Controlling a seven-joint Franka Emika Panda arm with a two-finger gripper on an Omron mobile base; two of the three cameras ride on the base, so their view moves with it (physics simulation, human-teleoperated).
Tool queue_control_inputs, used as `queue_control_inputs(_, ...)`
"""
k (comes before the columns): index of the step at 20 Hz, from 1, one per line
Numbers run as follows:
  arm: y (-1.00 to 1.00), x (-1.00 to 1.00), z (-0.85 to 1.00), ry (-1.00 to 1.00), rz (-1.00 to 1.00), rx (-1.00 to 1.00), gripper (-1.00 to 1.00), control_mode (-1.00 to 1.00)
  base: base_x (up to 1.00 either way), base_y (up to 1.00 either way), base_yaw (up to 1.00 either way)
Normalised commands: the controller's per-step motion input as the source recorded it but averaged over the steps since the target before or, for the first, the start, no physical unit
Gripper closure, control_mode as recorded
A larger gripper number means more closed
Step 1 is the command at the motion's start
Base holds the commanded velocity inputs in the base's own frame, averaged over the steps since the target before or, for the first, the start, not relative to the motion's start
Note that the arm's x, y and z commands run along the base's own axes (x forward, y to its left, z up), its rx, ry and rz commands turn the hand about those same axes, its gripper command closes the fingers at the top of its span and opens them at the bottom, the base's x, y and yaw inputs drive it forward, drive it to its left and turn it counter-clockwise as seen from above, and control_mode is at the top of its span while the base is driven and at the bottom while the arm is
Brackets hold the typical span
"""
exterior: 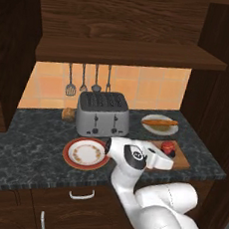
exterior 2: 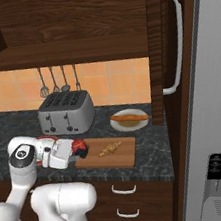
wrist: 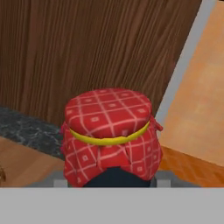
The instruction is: From the different types of pastries on the counter, select a croissant and place it on the cutting board. Then retrieve a jar of jam from the cabinet and place it alongside the croissant on the cutting board.
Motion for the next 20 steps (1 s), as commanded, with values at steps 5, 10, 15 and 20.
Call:
queue_control_inputs(5,0.00,0.79,-0.64,0.02,-0.02,0.00,1.00,-1.00,0.00,0.00,0.00)
queue_control_inputs(10,-0.08,0.68,-0.25,-0.01,-0.01,0.01,1.00,-1.00,0.00,0.00,0.00)
queue_control_inputs(15,-0.24,0.38,-0.46,-0.05,0.00,0.08,1.00,-1.00,0.00,0.00,0.00)
queue_control_inputs(20,-0.03,0.14,-0.38,-0.10,0.00,0.10,1.00,-1.00,0.00,0.00,0.00)
